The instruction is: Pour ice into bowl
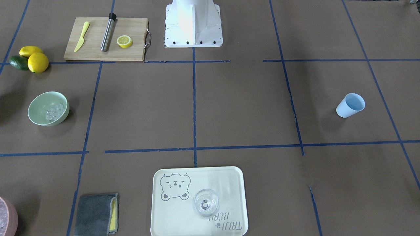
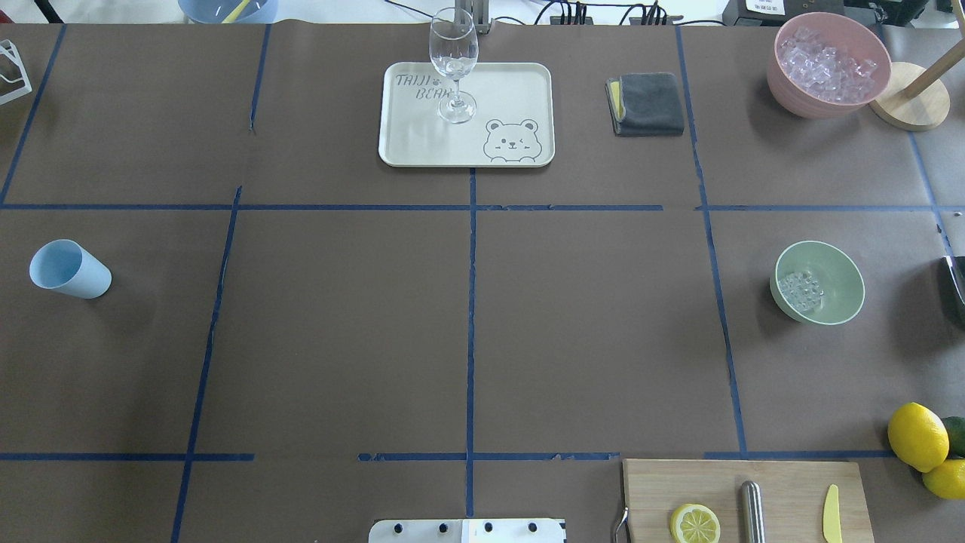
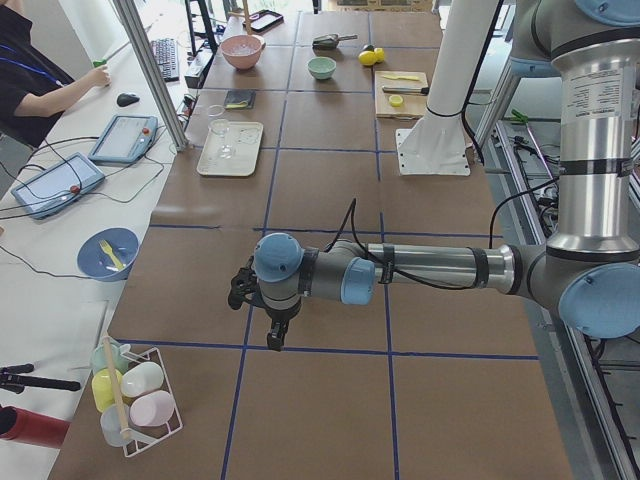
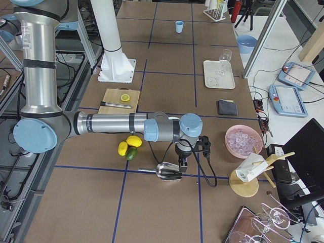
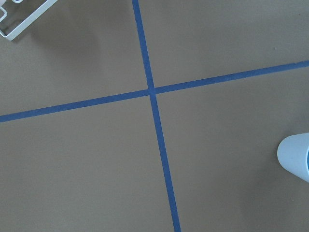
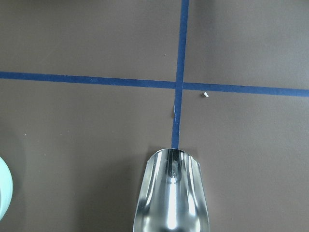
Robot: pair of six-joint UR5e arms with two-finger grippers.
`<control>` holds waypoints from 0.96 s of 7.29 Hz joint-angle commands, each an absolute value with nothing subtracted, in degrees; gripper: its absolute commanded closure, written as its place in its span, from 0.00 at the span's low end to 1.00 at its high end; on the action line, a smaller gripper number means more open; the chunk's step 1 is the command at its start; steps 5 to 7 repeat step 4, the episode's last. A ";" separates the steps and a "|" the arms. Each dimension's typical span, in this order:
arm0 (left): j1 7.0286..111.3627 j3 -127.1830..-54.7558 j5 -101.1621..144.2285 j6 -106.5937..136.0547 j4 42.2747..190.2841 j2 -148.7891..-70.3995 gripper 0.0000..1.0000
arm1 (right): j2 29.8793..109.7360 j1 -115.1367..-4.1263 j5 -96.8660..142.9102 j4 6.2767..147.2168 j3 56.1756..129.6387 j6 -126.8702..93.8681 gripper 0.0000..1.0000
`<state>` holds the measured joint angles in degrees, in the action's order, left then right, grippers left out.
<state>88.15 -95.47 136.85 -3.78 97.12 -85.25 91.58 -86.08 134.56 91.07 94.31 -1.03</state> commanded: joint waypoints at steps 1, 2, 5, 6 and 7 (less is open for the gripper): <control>88.15 -95.54 136.85 -3.78 97.12 -85.25 0.00 | 91.58 -85.61 134.65 90.97 94.31 -1.05 0.00; 88.15 -95.54 136.85 -3.78 97.21 -85.25 0.00 | 91.58 -85.43 134.65 90.88 94.31 -1.05 0.00; 88.15 -95.54 136.85 -3.78 97.21 -85.25 0.00 | 91.58 -84.73 134.65 90.79 94.31 -1.14 0.00; 88.15 -95.54 136.85 -3.78 97.21 -85.25 0.00 | 91.58 -84.73 134.65 90.79 94.31 -1.14 0.00; 88.15 -95.54 136.85 -3.78 97.21 -85.25 0.00 | 91.58 -84.73 134.65 90.79 94.31 -1.14 0.00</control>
